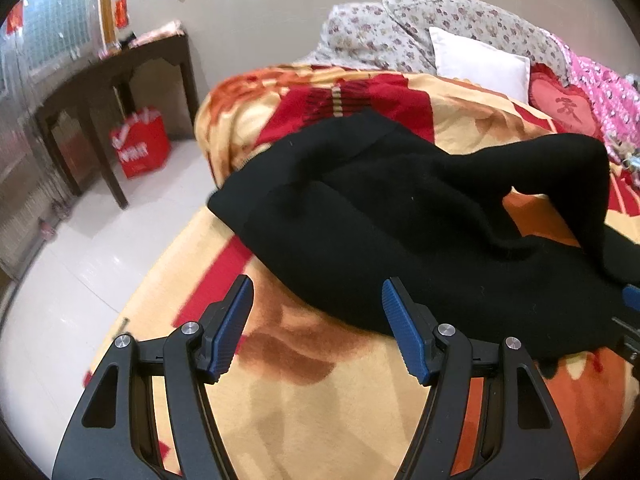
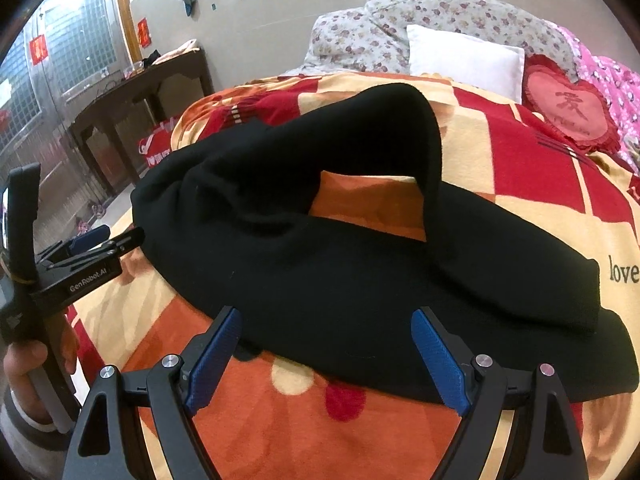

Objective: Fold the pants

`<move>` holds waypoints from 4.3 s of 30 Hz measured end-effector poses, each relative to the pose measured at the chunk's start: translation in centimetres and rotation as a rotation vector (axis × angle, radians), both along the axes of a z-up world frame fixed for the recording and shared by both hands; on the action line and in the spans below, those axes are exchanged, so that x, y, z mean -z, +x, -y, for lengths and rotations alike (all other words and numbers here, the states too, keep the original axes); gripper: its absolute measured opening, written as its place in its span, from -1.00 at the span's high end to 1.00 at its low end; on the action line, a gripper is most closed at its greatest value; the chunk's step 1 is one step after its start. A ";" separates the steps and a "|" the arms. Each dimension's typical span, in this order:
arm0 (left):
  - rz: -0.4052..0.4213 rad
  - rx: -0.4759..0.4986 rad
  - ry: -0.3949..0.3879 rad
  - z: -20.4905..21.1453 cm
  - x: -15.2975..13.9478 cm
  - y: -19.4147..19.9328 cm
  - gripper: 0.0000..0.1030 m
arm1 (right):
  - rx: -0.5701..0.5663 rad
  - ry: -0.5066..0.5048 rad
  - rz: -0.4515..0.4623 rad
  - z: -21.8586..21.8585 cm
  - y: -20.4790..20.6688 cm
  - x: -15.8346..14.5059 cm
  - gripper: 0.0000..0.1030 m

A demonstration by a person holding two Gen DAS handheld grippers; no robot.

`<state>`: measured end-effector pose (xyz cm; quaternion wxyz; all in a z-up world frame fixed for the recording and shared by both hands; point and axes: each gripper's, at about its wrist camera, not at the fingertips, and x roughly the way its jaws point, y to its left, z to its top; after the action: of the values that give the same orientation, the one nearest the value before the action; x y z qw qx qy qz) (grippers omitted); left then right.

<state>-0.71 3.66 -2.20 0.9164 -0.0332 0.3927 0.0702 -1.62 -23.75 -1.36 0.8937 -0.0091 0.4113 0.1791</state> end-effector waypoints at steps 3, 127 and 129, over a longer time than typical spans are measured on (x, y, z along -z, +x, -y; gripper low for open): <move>-0.062 0.005 -0.146 -1.8 0.5 1.0 -0.31 | -0.001 -0.008 0.001 -0.3 0.1 0.2 -0.67; -0.147 -0.116 -0.131 -7.2 0.6 4.1 0.13 | -0.249 0.150 -0.035 -7.6 15.4 -3.4 0.21; -0.150 -0.104 -0.118 -7.2 0.8 4.5 0.11 | -0.287 0.081 -0.058 -10.6 17.6 -2.3 0.21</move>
<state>3.74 10.86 -3.00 0.8760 -0.1020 0.4615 0.0966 16.01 -13.19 0.91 0.8462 -0.0267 0.4240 0.3218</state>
